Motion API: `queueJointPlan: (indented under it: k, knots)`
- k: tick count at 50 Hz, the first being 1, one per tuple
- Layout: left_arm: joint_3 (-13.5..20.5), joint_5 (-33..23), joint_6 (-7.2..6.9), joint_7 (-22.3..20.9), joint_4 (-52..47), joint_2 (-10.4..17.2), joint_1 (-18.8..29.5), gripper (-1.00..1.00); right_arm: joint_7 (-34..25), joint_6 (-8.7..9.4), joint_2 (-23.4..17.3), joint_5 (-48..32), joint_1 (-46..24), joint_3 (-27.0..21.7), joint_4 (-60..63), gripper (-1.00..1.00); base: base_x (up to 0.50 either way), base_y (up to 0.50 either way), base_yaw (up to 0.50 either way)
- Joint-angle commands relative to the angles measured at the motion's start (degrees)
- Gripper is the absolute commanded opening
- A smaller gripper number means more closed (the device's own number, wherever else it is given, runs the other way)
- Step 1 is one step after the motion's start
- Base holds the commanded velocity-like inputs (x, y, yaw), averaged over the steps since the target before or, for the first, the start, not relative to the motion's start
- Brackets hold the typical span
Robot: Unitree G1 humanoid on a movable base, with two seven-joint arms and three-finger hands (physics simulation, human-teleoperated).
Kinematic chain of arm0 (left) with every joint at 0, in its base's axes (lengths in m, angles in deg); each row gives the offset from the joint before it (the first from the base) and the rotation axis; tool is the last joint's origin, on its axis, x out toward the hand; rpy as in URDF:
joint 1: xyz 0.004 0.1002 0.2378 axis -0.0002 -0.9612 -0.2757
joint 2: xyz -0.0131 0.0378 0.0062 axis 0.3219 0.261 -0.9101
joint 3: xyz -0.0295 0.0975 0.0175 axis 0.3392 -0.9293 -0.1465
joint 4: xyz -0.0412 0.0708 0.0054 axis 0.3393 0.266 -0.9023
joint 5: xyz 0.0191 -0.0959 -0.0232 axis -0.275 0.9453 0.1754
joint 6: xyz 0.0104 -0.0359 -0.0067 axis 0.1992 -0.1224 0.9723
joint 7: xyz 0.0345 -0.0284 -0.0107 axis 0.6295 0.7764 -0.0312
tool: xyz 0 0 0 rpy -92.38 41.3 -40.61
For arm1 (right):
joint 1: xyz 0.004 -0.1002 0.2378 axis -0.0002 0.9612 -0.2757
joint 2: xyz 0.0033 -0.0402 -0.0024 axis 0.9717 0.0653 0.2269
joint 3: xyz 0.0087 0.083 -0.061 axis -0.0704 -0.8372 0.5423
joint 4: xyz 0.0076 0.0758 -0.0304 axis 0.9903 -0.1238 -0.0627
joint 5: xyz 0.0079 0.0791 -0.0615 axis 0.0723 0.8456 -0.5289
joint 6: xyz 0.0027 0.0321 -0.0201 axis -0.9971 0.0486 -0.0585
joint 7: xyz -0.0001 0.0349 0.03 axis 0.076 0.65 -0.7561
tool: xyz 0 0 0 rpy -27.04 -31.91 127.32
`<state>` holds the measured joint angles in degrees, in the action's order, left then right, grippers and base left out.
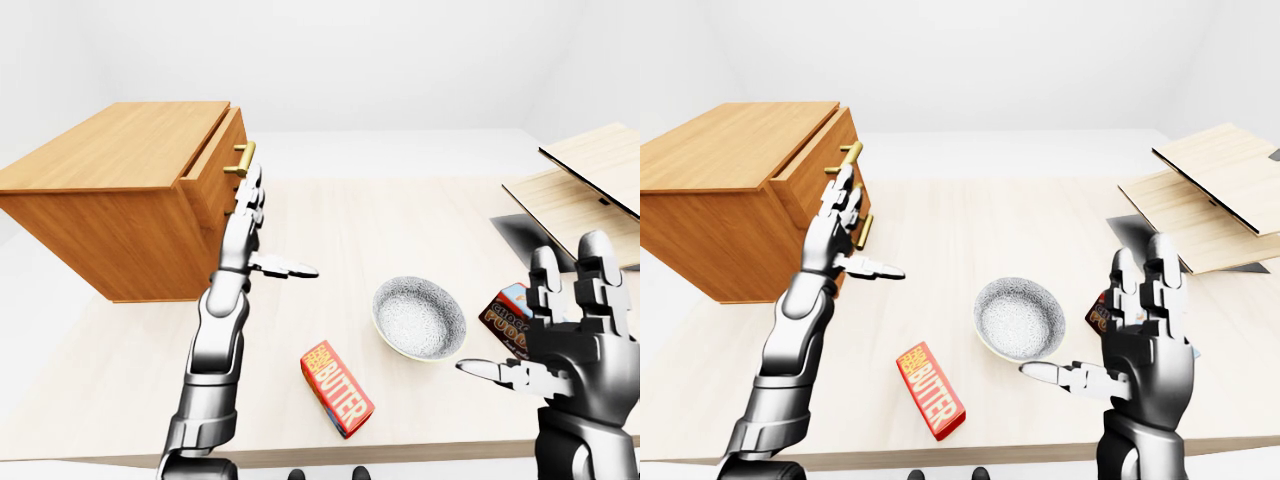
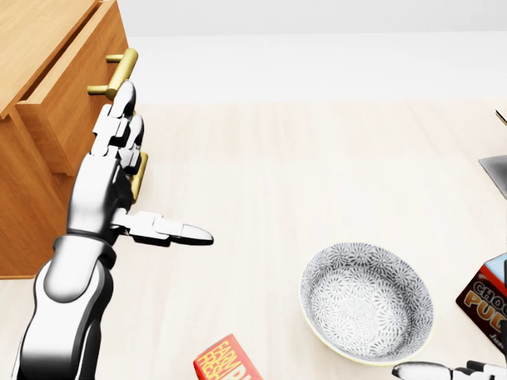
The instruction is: Close the top drawer of the cabinet and put the bowl on top of it.
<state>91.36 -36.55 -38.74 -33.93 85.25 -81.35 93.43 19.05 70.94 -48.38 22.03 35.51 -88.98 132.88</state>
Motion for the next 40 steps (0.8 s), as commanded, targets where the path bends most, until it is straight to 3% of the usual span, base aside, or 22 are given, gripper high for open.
queueJointPlan:
  k: [1, 33, 40]
  knots:
    - [2.2, 5.2, 0.0, -0.3, 2.8, 1.4, 2.6, 1.0, 0.1, -2.34, -0.2, -0.3, -0.5, 0.6, -1.9, 1.0, 0.0, 0.0, 0.0]
    - [4.9, 10.2, 0.0, 0.8, 12.2, 5.7, 7.6, 1.0, 1.3, -3.18, -1.9, -1.2, -1.2, 2.7, -5.1, 1.0, 0.0, 0.0, 0.0]
    - [5.0, 10.0, 0.0, 1.4, 19.6, 6.7, 10.4, 1.0, 1.0, -3.18, -1.7, -1.0, -0.6, 2.9, -4.9, 1.0, 0.0, 0.0, 0.0]
